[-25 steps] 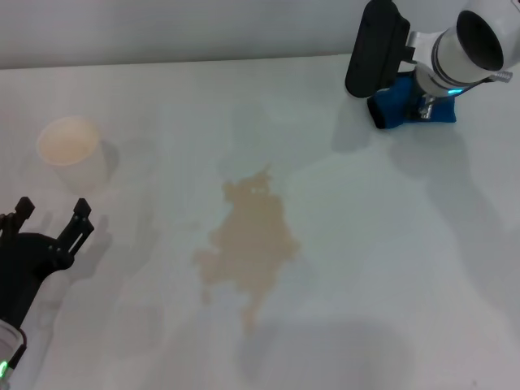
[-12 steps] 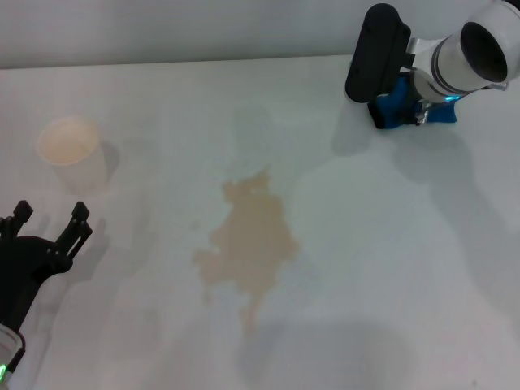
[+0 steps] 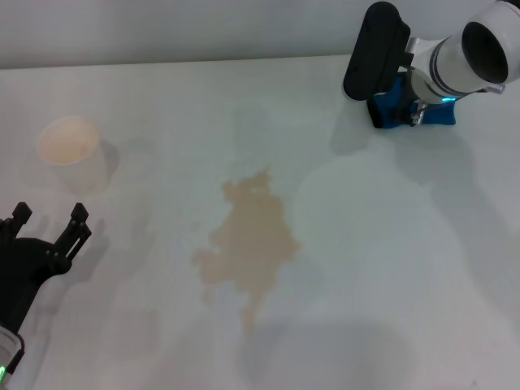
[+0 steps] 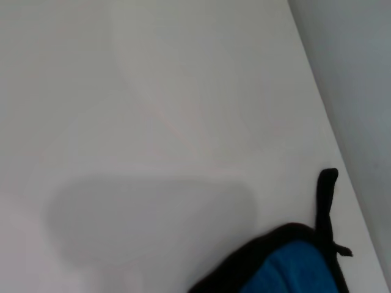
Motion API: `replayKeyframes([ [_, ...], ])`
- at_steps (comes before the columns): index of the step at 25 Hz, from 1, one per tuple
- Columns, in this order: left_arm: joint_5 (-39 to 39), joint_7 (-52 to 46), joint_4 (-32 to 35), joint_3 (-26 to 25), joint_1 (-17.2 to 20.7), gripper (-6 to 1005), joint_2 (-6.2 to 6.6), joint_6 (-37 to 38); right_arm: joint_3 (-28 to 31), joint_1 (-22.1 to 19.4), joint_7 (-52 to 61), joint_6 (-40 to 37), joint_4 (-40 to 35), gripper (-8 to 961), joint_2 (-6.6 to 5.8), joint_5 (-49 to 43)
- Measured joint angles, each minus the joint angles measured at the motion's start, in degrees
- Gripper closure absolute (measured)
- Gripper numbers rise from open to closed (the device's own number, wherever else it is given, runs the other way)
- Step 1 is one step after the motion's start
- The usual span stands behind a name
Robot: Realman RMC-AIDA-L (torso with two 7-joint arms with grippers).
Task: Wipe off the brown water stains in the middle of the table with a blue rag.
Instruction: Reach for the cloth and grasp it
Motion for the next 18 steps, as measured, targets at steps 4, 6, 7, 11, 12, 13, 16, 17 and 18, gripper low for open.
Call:
replayKeyframes([
  [4,0.0,0.0,-0.2,0.0,0.0,106,0.00,0.8,0.0,-0.2,0.1,-0.7,0.1,455,0.00,1.9],
  [6,0.0,0.0,-0.3,0.0,0.0,106,0.00,1.2,0.0,-0.2,0.1,-0.8,0.3,464,0.00,2.7],
  [7,0.0,0.0,-0.4,0.0,0.0,106,0.00,1.3,0.1,-0.2,0.1,-0.8,0.4,469,0.00,2.8],
  [11,-0.1,-0.1,-0.4,0.0,0.0,106,0.00,1.4,0.4,-0.2,0.7,-1.3,0.5,482,0.00,2.8],
  [12,-0.1,-0.1,-0.4,0.0,0.0,106,0.00,1.4,0.4,-0.2,1.0,-1.4,0.5,484,0.00,2.8],
  [13,-0.1,-0.1,-0.4,0.0,0.0,106,0.00,1.4,0.4,-0.2,1.2,-1.4,0.5,486,0.01,2.9],
  [16,-0.1,-0.1,-0.4,0.0,0.0,106,0.00,1.4,0.4,-0.1,1.4,-0.4,0.8,497,-0.01,3.0],
  [17,-0.1,-0.1,-0.4,0.0,0.0,106,0.00,1.4,0.5,-0.1,1.4,0.2,0.7,500,-0.02,3.4],
  [18,-0.1,-0.1,-0.4,0.0,0.1,106,0.00,1.4,0.4,-0.1,1.3,0.9,0.5,504,-0.06,4.0],
])
